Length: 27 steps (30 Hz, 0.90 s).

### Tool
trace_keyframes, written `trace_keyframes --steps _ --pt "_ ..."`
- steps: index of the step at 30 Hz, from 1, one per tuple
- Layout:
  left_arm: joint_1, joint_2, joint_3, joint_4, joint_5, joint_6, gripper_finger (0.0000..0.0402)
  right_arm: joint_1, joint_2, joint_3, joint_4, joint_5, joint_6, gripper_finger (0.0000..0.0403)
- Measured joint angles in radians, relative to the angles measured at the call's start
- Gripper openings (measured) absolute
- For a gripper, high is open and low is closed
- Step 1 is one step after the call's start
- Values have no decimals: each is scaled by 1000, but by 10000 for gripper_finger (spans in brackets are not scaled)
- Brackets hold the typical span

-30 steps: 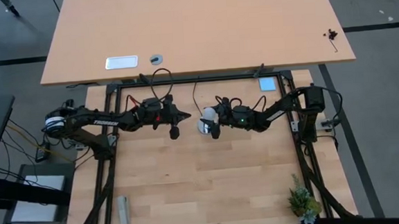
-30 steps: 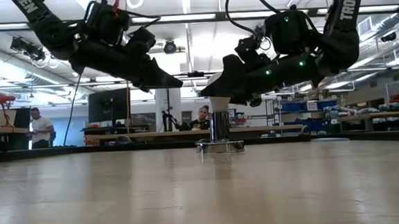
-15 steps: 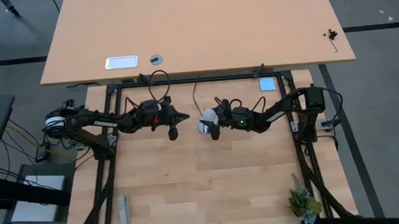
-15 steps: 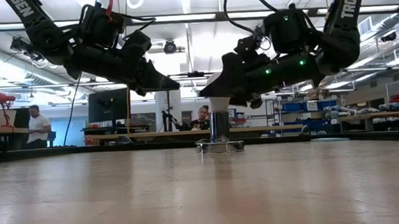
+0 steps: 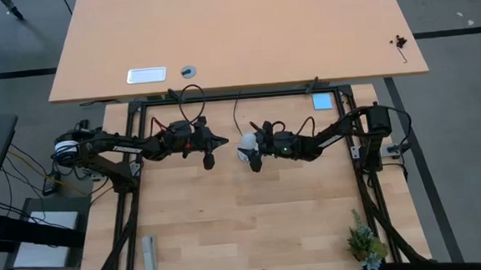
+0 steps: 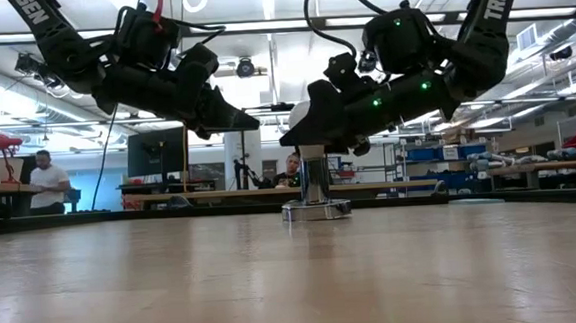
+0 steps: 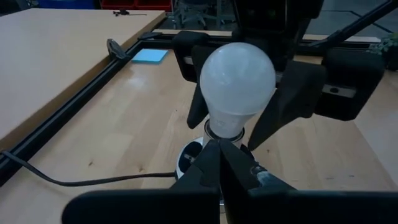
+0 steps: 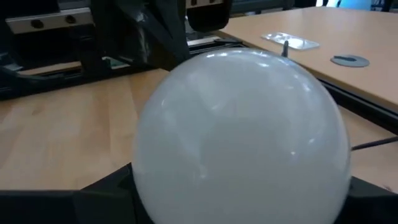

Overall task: Screw lightbulb
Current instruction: Insert the lightbulb into the lamp socket

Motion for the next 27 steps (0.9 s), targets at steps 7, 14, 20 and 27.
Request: trace_keyframes --steps 7,14,20,27 --pt "0 0 0 -3 1 -2 0 0 0 0 -5 61 0 286" --pt "0 0 0 -3 1 -4 0 0 -2 0 -6 63 25 324" --pt "0 0 0 -10 1 -4 0 10 -2 0 0 63 21 351" --pt "0 0 0 -28 1 -4 0 17 -16 0 28 69 -5 355"
